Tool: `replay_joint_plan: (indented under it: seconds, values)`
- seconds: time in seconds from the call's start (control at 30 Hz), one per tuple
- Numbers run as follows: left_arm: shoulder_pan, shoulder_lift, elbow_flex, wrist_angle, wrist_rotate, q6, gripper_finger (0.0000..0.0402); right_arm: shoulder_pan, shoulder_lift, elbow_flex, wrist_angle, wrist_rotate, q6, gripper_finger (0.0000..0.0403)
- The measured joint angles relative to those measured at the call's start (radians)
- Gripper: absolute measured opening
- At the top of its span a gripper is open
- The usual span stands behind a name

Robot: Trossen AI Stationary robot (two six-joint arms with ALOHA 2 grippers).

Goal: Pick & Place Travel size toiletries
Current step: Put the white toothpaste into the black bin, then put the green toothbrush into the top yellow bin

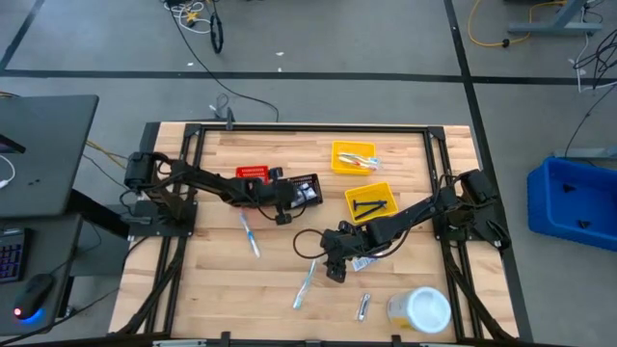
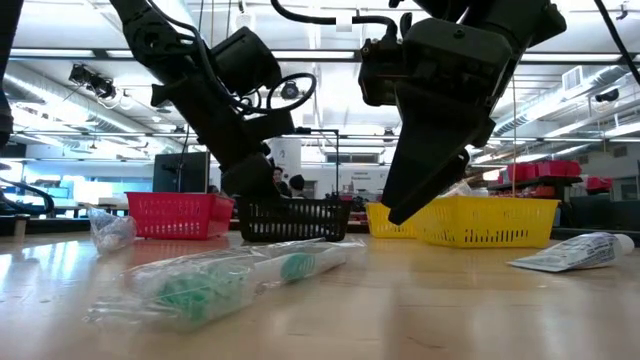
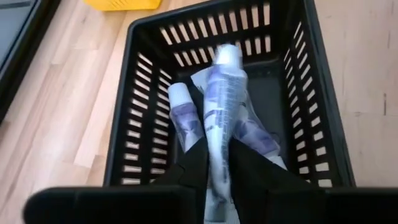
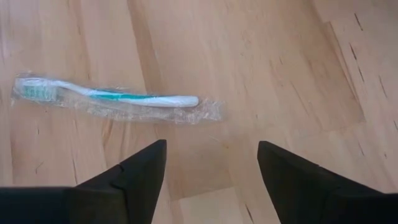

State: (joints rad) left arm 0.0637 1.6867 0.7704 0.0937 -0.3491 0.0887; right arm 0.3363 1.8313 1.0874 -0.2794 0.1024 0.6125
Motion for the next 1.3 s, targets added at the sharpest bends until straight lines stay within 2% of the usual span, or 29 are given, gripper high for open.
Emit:
replay_joint_plan:
  seconds: [0.37,0.5,0.63,0.73,0.9,1.03,1.13,1.3]
  values:
    - [-0.013,0.0,0.038,-0.02,0.018,-0.006,0.0156,0.003,0.0,0.0,-0.001,0.0,-0.053,0.0258]
    - [-0.037,0.0,0.118,-0.157,0.016,-0.006,0.0169,0.013,0.0,0.0,-0.001,-0.001,-0.142,0.0261]
    - [-0.049,0.0,0.229,-0.388,0.051,-0.012,0.017,0.019,0.0,0.0,-0.001,0.0,-0.28,0.0253]
    - [-0.055,-0.012,0.274,-0.506,0.083,-0.086,0.0171,0.026,0.0,0.0,0.009,0.001,-0.392,0.0243]
    - [-0.093,-0.096,0.242,-0.514,0.101,-0.094,0.0171,0.042,0.0,0.0,0.08,0.0,-0.553,0.0227]
    - [-0.128,-0.208,0.187,-0.488,0.101,-0.118,0.0171,0.049,0.0,0.0,0.143,0.0,-0.649,0.022]
    - [-0.157,-0.299,0.133,-0.469,0.094,-0.16,0.0171,0.048,0.007,0.0,0.178,0.0,-0.678,0.0218]
    - [-0.224,-0.439,-0.003,-0.321,0.067,-0.212,0.0171,0.043,0.038,-0.001,0.225,-0.001,-0.689,0.0219]
